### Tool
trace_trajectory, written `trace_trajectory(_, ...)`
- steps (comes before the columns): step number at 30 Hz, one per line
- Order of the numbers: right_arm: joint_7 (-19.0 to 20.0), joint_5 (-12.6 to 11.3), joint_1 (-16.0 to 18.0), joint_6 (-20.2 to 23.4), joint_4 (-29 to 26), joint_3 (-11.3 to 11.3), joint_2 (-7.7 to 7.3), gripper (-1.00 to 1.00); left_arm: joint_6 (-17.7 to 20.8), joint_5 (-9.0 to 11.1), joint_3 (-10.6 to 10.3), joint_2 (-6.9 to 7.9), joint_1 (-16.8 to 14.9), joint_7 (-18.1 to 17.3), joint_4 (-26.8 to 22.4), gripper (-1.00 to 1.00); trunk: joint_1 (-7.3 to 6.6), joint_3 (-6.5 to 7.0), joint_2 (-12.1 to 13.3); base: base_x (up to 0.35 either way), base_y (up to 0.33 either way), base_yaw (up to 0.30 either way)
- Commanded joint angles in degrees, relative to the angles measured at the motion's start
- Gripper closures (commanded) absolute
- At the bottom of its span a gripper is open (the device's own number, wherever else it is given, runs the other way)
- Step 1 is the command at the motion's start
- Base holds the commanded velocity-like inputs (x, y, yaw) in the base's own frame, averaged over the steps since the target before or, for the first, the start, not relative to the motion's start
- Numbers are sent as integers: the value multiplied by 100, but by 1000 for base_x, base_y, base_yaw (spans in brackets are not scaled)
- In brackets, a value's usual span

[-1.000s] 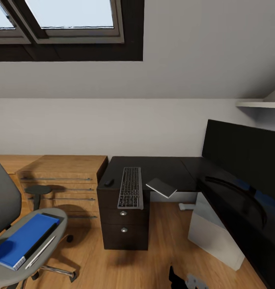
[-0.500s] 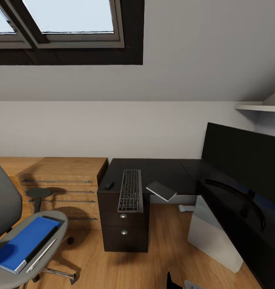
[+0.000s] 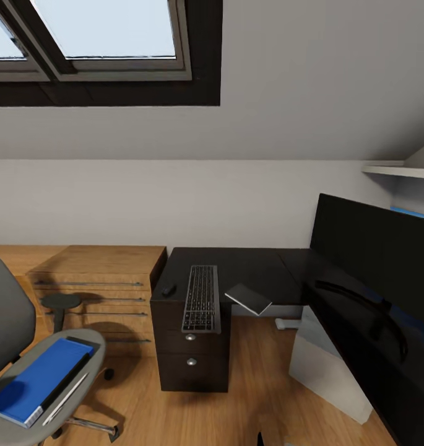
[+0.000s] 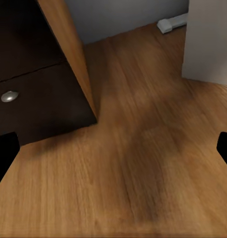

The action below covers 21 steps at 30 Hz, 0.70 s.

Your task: In the bedroom, organize the workspace by keeping the computer under the desk, ensuring the monitor is on the desk, placing the keyboard on the desk next to the monitor, placing the mouse on the desk next to the keyboard, moving the folder from the swivel chair onto the desk next to the mouse, stacking the notebook on top of the folder with the pen on top of the notebook, and positioning the swivel chair next to the desk.

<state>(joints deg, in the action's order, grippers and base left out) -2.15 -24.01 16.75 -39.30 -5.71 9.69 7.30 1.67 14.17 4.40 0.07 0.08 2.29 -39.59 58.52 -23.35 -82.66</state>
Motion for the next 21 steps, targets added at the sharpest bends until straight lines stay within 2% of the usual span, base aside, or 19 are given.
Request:
trace_trajectory(1,-22,-36,4,-17,6,58,2,-100,18,60,-7,1,1,17,6,-100,-23,13,38,0,0,0)
trace_trajectory(10,-23,-27,4,-16,24,123,16,-100,25,52,-9,3,1,17,231,-100,-220,174,399,0,0,0)
trace_trajectory(14,-22,-31,4,-16,26,304,17,-100,28,55,-9,8,1,17,245,-100,-308,246,560,0,0,0)
trace_trajectory(15,-30,-40,4,-16,26,473,11,-100,31,59,-9,10,1,17,249,-100,-330,264,600,0,0,0)
trace_trajectory(21,-31,-42,4,-16,27,498,26,-100,27,67,-9,16,1,17,249,-100,-462,372,840,0,0,0)
